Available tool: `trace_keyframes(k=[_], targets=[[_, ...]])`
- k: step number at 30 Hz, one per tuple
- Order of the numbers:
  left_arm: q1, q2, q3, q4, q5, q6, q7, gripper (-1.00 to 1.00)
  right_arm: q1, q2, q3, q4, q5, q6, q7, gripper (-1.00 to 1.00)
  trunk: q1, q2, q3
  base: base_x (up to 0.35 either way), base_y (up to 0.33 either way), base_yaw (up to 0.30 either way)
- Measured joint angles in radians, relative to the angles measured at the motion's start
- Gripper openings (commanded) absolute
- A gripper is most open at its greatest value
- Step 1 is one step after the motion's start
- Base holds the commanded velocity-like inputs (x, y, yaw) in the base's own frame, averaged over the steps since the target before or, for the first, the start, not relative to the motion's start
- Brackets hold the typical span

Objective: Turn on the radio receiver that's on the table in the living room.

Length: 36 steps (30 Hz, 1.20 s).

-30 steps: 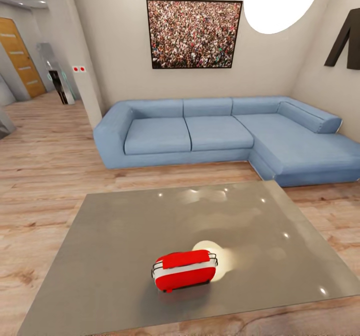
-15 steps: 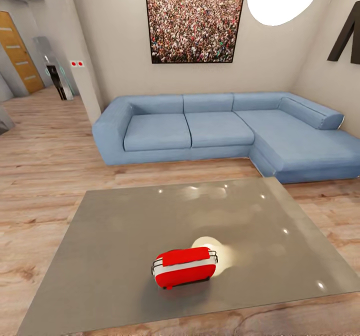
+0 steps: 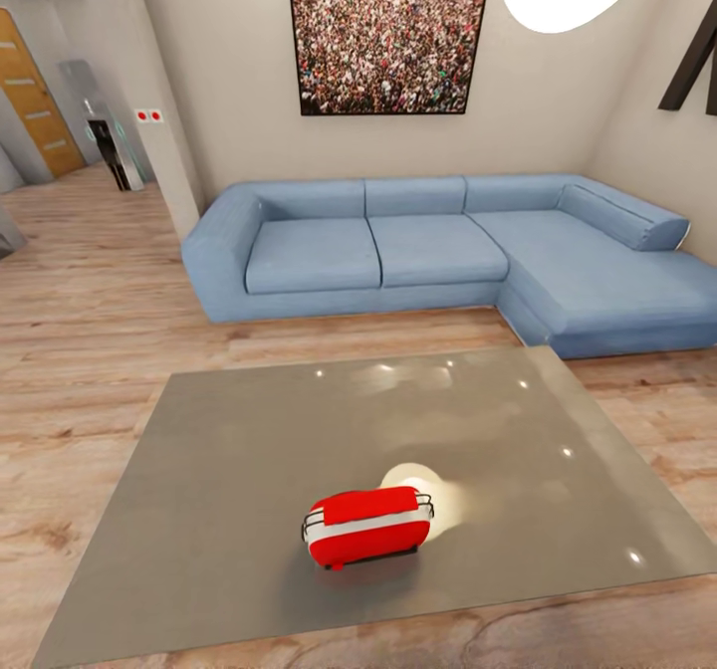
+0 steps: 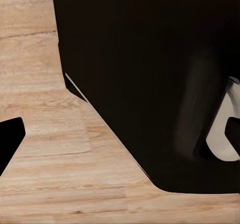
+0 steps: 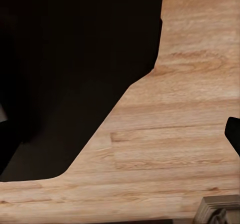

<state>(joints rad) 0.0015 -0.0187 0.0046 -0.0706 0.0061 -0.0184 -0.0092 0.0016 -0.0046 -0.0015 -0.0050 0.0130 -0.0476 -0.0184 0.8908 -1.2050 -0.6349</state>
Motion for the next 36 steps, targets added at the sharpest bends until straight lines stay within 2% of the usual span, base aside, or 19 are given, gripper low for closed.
trace_keyframes(k=[36], targets=[[0.0,-0.001,0.0,0.0,0.0,0.001,0.002,1.0,0.0,0.001,0.003,0.0,0.001,0.0,0.0,1.0,0.0,0.0,-0.058,0.0,0.0,0.0]])
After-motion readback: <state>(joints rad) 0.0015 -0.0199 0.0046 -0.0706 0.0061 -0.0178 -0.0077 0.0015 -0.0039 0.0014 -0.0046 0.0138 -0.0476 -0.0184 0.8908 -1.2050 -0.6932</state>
